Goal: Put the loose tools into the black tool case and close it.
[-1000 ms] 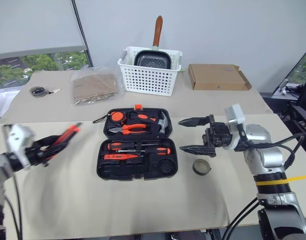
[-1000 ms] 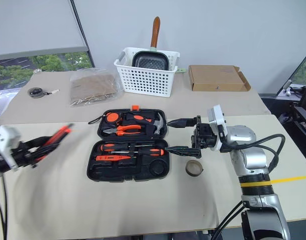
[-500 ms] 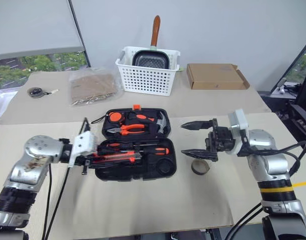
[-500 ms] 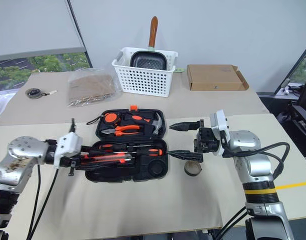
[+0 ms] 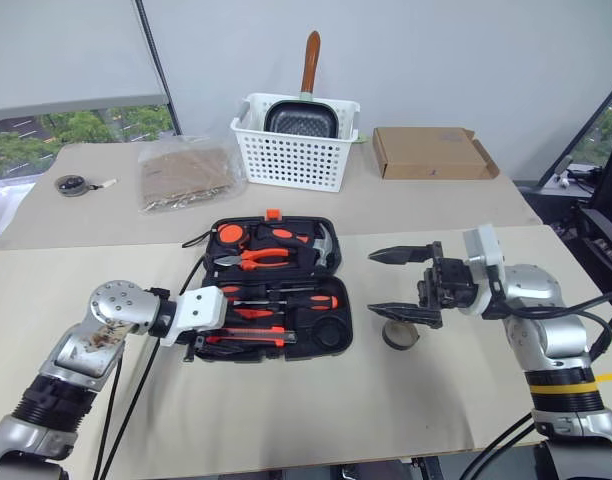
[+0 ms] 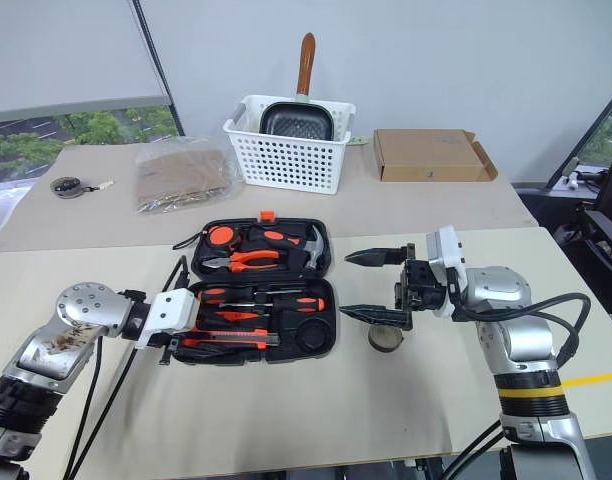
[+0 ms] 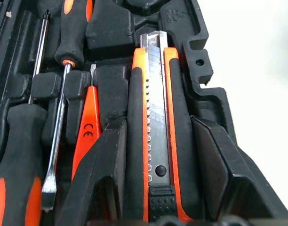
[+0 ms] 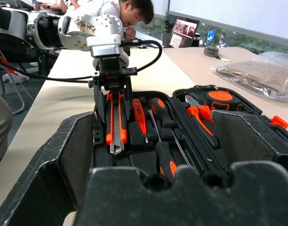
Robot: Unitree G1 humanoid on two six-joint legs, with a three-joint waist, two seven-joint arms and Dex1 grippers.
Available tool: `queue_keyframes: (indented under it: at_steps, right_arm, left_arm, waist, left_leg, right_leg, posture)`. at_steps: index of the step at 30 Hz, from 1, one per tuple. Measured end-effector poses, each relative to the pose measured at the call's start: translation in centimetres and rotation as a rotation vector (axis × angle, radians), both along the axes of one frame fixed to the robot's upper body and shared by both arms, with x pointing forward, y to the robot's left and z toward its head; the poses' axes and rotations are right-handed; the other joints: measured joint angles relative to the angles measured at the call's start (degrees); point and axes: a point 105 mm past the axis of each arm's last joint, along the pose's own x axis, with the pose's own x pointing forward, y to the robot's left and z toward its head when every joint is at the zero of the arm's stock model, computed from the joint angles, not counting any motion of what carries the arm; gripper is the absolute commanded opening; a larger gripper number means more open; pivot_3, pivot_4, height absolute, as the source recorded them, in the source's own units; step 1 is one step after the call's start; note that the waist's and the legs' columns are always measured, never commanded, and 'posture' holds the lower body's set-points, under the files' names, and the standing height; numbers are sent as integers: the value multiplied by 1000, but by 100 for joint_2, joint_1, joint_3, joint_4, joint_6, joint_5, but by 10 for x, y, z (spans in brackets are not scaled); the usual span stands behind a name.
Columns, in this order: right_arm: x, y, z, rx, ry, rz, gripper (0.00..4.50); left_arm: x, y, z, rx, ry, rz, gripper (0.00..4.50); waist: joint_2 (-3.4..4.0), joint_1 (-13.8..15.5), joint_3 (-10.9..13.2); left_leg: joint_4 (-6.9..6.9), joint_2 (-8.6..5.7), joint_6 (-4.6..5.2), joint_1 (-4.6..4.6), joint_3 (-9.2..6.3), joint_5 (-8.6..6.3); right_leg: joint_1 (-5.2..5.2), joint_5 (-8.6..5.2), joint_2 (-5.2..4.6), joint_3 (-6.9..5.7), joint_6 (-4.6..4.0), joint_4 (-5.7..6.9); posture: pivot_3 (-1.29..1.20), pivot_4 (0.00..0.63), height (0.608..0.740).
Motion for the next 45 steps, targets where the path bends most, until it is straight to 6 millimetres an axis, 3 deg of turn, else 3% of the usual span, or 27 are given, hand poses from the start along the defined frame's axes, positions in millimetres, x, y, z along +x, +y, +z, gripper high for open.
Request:
queue_keyframes:
  at_steps: [22,23,29,37,45]
  right_arm:
    - [-1,-1,-4,2,12,-10,4500]
    - [0,-1,-4,2,11,-10,4500]
    - [1,-1,2,-7,-9,-7,4500]
    - [2,-1,3,-12,-15,-6,4500]
    - [2,-1,3,-11,-14,-7,4500]
  left_arm:
    - [6,-14,-3,-22,-16,15,1620]
    - [6,-15,-3,-28,-16,16,2417]
    - [14,-19,-3,-83,-40,67,4467]
    - [7,-20,2,-208,-6,66,4467]
    - [2,-13,31,-353,-12,67,4467]
  waist:
    - [23,142,-13]
    - [25,152,-14]
    - [25,131,-15]
    - [24,65,-14]
    - [24,15,-14]
  left_leg:
    - [17,-5,9,3,-8,-3]
    - [17,-6,10,3,-9,-3]
    - [15,-6,17,-2,-8,-7]
    - [14,-7,18,-12,-3,-10]
    - [14,-3,15,-6,-7,-8]
  right_leg:
    - [12,1,-6,-1,0,3]
    - [12,1,-6,-1,0,3]
    - [10,0,-4,-1,0,-1]
    - [6,1,-6,-3,-2,-9]
    - [7,1,-3,-3,1,-8]
  posture:
    - [0,150,700]
    - [0,150,700]
    - [0,150,700]
    - [0,150,700]
    - [0,150,700]
